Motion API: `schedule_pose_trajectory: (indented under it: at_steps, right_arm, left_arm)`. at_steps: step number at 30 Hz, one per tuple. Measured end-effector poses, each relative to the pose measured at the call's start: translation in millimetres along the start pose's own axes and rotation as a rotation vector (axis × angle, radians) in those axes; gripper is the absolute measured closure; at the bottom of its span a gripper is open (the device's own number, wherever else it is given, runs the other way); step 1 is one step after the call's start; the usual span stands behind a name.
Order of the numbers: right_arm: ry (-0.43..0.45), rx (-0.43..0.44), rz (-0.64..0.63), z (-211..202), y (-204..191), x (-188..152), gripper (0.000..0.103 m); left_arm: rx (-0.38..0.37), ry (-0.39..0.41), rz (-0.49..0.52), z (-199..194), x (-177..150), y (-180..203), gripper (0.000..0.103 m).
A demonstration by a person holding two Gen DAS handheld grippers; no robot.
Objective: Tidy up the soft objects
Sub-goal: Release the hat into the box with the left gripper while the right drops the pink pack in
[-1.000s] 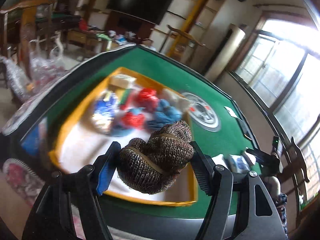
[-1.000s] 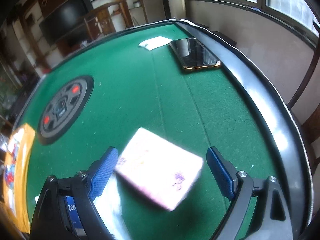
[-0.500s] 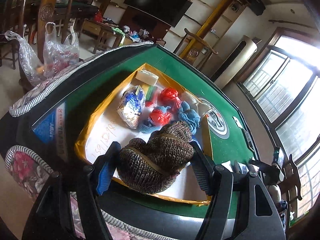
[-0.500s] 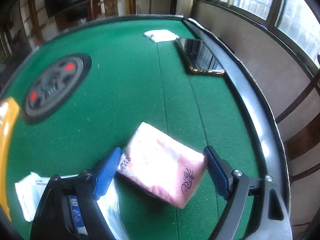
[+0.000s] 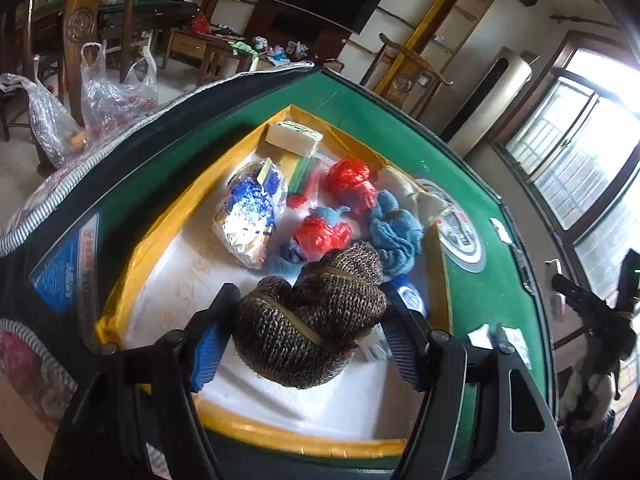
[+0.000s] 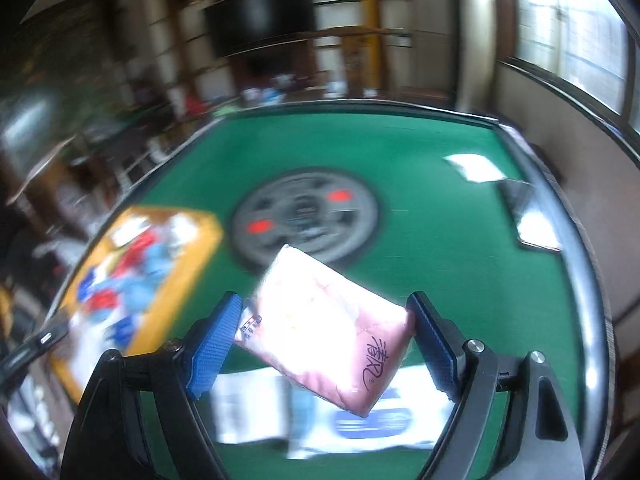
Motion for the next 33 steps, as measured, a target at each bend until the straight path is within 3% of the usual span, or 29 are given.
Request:
schedule_pose_trajectory:
  at_steps: [3,6,17,26,31,33]
  right_arm:
    - [-0.027,0.054,-0.057,16.4,-43.4,-5.3,0.023]
    - [-0.053,0.087,-0.112,30.4,-78.4,-13.4,0.023]
    - [-0.163,0.274,-0.108,85.4,-181.6,-16.1,0.023]
    - [-0.26,0.348,-0.088,137.3,-249.9,-18.7,0.023]
    - [-0.22,0.311,-0.149,150.9,-275.0,-11.5,0.021]
    - [-0.232,0.343,-0.143,156.2,-284.9,-11.4,0.021]
  left_arm:
    - [0.049,-0.037,0.012,15.3,0.1,-2.3,0.032]
    - [0.006,-0.062,-0.004,20.7,-4.5,1.4,0.032]
    - [-0.081,0.071,-0.162,-27.9,11.2,-33.5,0.027]
    - [-0.101,0.119,-0.249,-41.9,18.9,-61.5,0.027]
    - [-0.109,0.131,-0.272,-43.1,21.1,-71.0,0.027]
    - [-0.114,0.13,-0.276,-43.3,21.4,-72.4,0.027]
Point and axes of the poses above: each gripper's, at about its wrist camera, not at the fingertips, and z roughly the way its jaws point, y to its right, x to its top, the point moved 9 cm from there along z, roughly the way its jaws point, and after that the axes turned 7 degrees about y, right-handed, at the moved point
